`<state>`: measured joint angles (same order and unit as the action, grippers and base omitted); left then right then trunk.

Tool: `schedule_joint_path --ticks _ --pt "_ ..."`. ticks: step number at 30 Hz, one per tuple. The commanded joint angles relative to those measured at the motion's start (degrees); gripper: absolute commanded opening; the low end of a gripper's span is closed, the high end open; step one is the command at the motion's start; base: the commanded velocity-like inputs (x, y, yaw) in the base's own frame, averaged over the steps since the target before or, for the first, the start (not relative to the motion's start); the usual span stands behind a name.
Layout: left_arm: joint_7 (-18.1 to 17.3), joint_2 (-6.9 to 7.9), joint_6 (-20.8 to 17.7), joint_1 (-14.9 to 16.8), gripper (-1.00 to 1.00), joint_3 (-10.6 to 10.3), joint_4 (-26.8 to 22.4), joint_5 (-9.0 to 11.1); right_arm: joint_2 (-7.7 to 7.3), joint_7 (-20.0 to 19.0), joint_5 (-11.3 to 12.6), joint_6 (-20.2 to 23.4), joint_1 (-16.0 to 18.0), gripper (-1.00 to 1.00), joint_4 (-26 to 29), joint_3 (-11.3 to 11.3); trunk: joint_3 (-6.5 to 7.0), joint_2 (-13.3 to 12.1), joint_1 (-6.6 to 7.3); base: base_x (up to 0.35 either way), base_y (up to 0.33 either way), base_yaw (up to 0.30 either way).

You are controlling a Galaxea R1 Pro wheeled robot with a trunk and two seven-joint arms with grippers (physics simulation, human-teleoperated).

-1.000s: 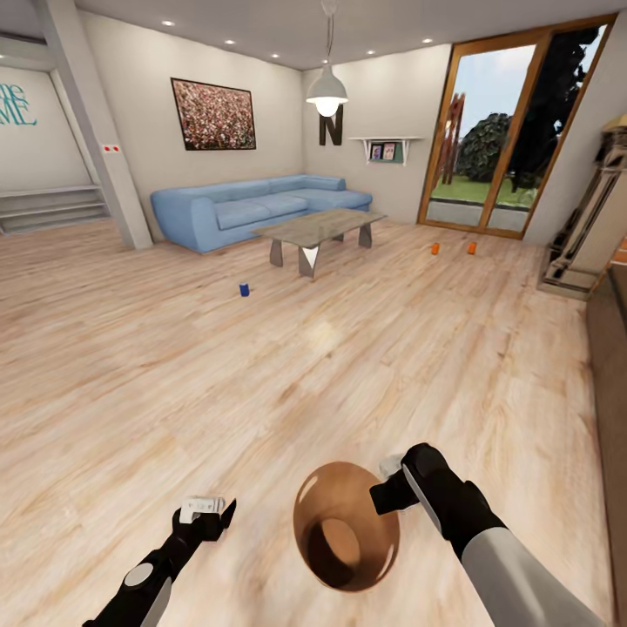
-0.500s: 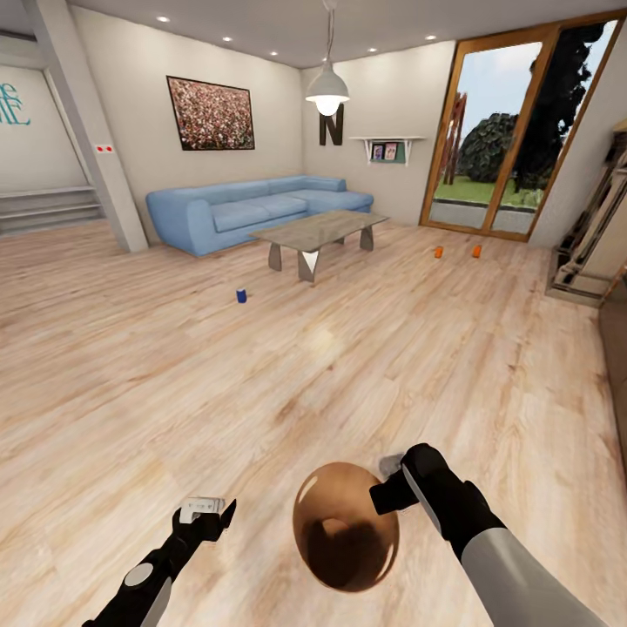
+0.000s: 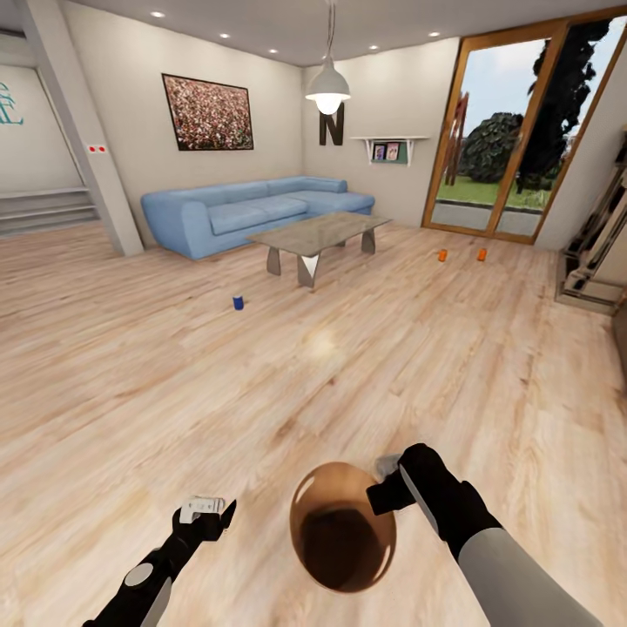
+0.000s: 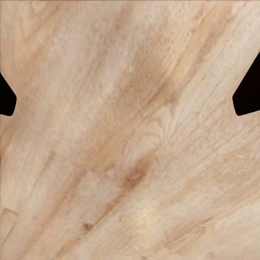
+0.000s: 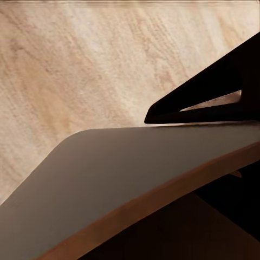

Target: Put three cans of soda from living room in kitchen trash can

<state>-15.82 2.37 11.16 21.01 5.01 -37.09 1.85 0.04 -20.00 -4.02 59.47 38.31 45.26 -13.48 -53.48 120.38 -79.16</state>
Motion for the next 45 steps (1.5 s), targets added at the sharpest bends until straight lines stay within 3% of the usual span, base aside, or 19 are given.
schedule_joint_path --ticks 1,34,45 --pt "0.0 0.0 0.0 0.0 1.0 0.0 0.0 0.0 0.03 -0.21 1.64 0.21 0.01 -1.0 0.01 0.03 0.01 0.0 0.0 0.324 0.0 0.0" --pt "0.0 -0.01 0.0 0.0 1.0 0.0 0.0 0.0 0.27 -0.21 1.54 -0.14 -0.07 -1.0 0.0 -0.76 0.01 0.0 0.0 0.324 0.0 0.0" --pt "0.0 0.0 0.0 0.0 1.0 0.0 0.0 0.0 1.08 -0.13 1.48 -0.14 -0.07 -1.0 0.0 -0.76 0.01 0.0 0.0 0.324 0.0 0.0"
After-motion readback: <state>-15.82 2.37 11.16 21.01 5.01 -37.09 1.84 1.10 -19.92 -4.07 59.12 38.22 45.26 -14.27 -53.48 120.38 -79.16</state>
